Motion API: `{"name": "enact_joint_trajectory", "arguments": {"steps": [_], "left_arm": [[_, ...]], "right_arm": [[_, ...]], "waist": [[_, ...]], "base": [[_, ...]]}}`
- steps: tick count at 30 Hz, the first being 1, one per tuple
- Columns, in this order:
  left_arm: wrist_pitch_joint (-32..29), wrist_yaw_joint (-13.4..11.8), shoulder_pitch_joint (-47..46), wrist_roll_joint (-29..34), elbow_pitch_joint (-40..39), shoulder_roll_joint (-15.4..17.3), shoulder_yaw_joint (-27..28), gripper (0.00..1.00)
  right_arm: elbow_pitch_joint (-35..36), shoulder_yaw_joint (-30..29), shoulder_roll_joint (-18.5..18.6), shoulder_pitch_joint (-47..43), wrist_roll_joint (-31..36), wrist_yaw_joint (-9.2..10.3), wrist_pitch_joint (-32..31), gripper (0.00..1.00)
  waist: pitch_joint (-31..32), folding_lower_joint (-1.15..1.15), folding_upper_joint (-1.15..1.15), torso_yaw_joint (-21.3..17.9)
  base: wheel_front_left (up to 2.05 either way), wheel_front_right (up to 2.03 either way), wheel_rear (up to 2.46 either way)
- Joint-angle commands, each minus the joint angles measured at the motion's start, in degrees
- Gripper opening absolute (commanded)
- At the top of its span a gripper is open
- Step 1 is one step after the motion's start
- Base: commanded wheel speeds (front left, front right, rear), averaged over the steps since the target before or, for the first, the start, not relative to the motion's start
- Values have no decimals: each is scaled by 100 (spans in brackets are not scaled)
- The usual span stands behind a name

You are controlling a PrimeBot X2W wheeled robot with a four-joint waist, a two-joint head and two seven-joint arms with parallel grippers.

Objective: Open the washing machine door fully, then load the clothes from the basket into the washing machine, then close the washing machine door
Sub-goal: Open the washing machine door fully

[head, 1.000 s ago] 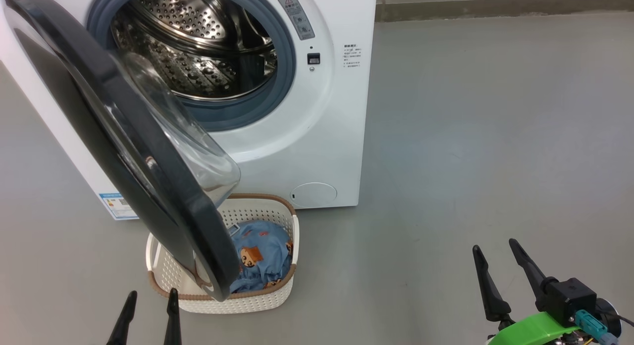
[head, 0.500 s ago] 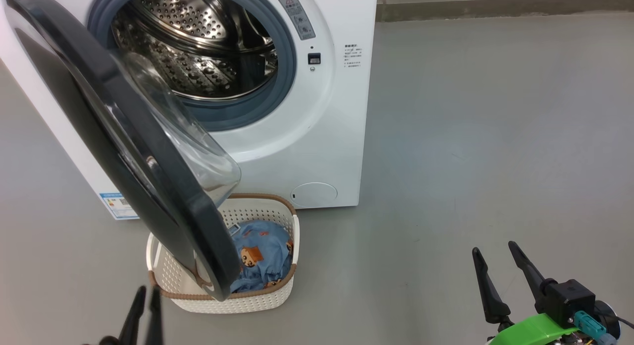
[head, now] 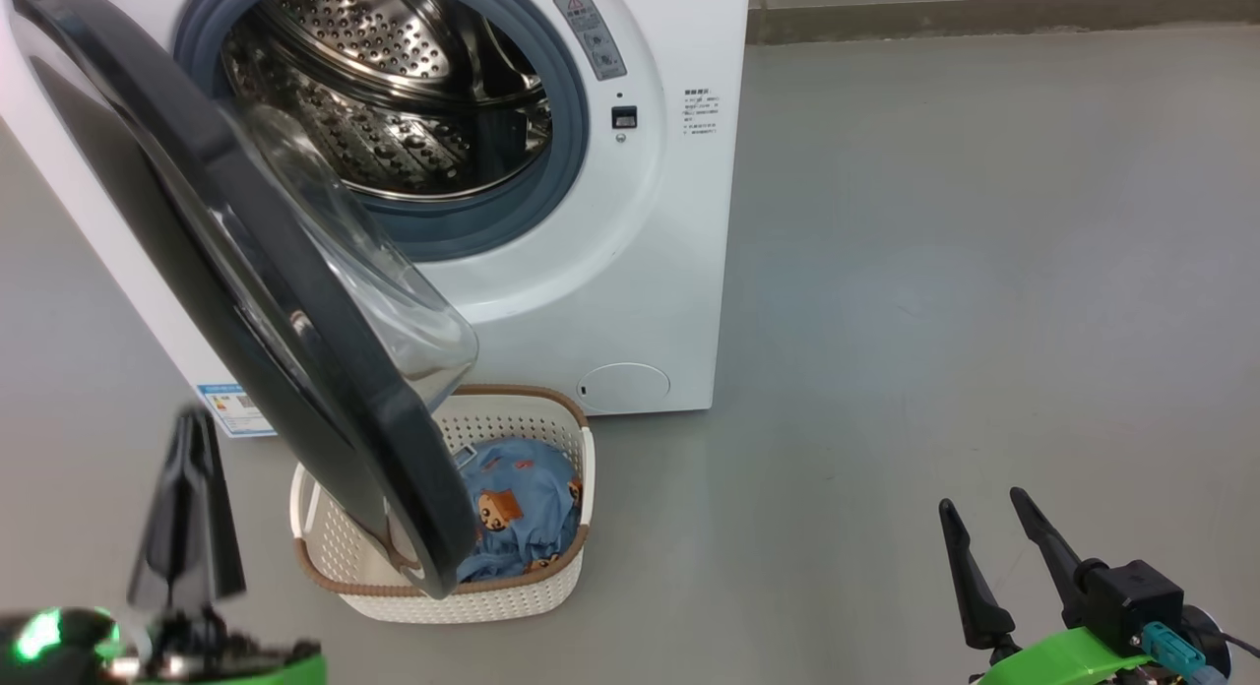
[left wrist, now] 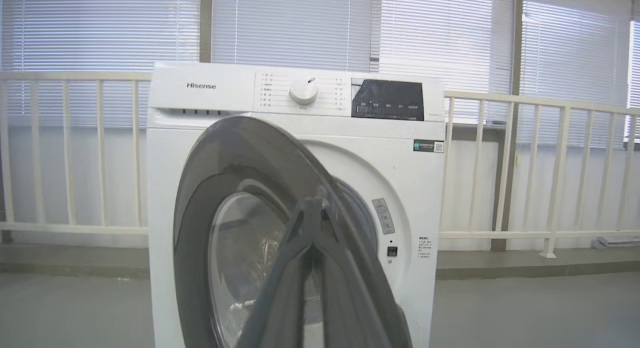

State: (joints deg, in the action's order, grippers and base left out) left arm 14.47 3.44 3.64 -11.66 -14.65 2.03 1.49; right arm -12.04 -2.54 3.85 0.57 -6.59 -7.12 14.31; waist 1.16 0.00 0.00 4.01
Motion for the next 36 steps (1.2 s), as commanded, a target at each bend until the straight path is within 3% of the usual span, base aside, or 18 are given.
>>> {"name": "enact_joint_trajectory", "arguments": {"steps": [1,5,12,24,29,36], "left_arm": [[53,117,-455,50,-492,85,81,0],[53,252,-665,130,-817,85,-206,0],[53,374,-962,248,-1002,85,-1219,0],[53,401,-884,-126,-186,85,-3102,0],[53,401,-774,-164,450,85,-3204,0],[53,189,-746,-231,1195,85,-2847,0]], "right_arm": [[102,166,66,87,-46,-36,69,100],[53,196,82,105,-65,-36,69,100],[-14,242,94,154,-88,-36,69,100],[-150,368,163,196,-167,-36,69,100],[-248,472,201,208,-228,-36,69,100],[-277,537,259,290,-324,-36,69,100]], "waist": [[-4,0,0,-7],[-14,0,0,-27],[-31,0,0,-126],[-119,0,0,-259],[-163,0,0,-276],[-274,0,0,-273]], "base": [[0,0,0],[0,0,0],[0,0,0],[0,0,0],[0,0,0],[0,0,0]]}}
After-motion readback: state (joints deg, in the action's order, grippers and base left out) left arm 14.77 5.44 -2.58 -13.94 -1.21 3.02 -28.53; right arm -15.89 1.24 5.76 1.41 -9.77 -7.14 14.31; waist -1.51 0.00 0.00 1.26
